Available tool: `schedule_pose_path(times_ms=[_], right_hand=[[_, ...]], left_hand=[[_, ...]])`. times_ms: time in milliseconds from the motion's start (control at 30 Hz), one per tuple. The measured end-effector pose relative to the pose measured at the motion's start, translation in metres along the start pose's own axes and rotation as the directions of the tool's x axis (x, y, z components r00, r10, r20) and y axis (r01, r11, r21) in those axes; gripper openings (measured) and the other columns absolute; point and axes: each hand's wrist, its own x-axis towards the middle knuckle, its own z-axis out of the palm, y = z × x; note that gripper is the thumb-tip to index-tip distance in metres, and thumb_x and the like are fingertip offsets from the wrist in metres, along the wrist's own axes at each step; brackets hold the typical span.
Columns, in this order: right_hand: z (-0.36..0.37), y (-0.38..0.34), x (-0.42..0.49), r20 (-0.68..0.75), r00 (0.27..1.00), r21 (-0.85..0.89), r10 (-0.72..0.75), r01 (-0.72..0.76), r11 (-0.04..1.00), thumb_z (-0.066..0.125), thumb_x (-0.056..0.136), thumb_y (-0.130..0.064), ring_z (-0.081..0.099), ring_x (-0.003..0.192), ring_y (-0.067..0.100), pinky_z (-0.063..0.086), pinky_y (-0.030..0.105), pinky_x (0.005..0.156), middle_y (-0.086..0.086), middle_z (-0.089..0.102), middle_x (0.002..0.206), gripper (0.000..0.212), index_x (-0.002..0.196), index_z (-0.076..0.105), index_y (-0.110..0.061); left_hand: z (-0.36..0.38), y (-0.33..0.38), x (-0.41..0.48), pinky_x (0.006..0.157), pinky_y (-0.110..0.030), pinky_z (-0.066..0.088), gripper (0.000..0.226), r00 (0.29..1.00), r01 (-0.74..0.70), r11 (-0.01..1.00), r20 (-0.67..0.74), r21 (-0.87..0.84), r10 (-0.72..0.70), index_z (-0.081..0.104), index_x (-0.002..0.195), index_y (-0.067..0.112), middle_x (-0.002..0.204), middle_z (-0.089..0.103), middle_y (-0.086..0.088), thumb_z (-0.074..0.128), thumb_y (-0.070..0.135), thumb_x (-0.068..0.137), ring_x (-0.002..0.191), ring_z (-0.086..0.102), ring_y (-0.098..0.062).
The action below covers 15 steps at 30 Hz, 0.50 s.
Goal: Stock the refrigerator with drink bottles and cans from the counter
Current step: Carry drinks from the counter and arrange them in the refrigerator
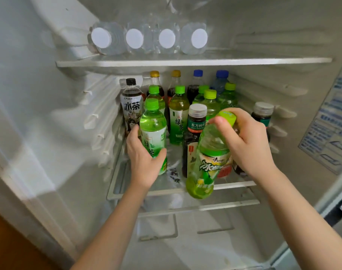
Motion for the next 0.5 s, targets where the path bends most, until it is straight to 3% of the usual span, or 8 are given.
schedule_pose_path(times_ms=[133,267,367,433,500], right_hand=[[-0.001,0.006,0.004,0.0,0.999,0.031,0.035,-0.035,0.999,0.054,0.09,-0.049,0.061,0.082,-0.006,0.045,0.007,0.066,-0.02,0.064,0.084,0.035,0.104,0.063,-0.019],[0.015,0.001,-0.002,-0.008,0.996,0.143,0.092,-0.09,0.986,0.043,0.086,-0.055,0.062,0.086,0.003,0.052,0.024,0.074,-0.011,0.066,0.092,0.043,0.108,0.057,-0.021],[0.028,-0.004,-0.007,-0.049,0.996,0.121,0.076,-0.07,0.99,0.045,0.09,-0.049,0.062,0.086,0.006,0.053,0.04,0.077,-0.011,0.065,0.091,0.036,0.111,0.056,-0.021],[0.032,-0.004,-0.008,-0.109,0.992,0.112,0.064,-0.052,0.992,0.045,0.09,-0.048,0.061,0.087,0.004,0.053,0.038,0.078,-0.016,0.063,0.091,0.037,0.11,0.058,-0.019],[0.033,-0.002,-0.008,-0.149,0.987,0.107,0.059,-0.044,0.993,0.043,0.089,-0.049,0.06,0.09,0.002,0.052,0.034,0.079,-0.021,0.061,0.093,0.041,0.11,0.06,-0.018]], left_hand=[[0.012,-0.016,0.004,0.109,-0.038,0.035,0.083,0.994,0.076,0.995,0.088,-0.062,-0.07,0.026,0.143,0.015,0.139,0.044,-0.003,0.075,0.015,0.077,0.129,0.043,-0.019],[0.017,-0.025,0.013,0.105,-0.038,0.04,0.08,0.991,0.082,0.996,-0.102,-0.038,-0.085,0.031,0.142,0.01,0.136,0.047,-0.006,0.075,0.012,0.076,0.126,0.046,-0.021],[0.017,-0.035,0.03,0.098,-0.021,0.039,0.078,0.984,0.098,0.993,-0.143,-0.064,-0.106,0.027,0.142,0.004,0.135,0.046,-0.011,0.072,0.004,0.078,0.122,0.047,-0.02],[0.018,-0.043,0.043,0.09,-0.014,0.037,0.076,0.977,0.135,0.987,-0.157,-0.083,-0.147,0.023,0.139,-0.002,0.131,0.046,-0.015,0.07,0.001,0.08,0.118,0.049,-0.022],[0.019,-0.052,0.054,0.09,-0.016,0.039,0.073,0.968,0.152,0.985,-0.189,-0.086,-0.166,0.025,0.136,-0.005,0.129,0.046,-0.018,0.07,-0.001,0.079,0.117,0.05,-0.025]])
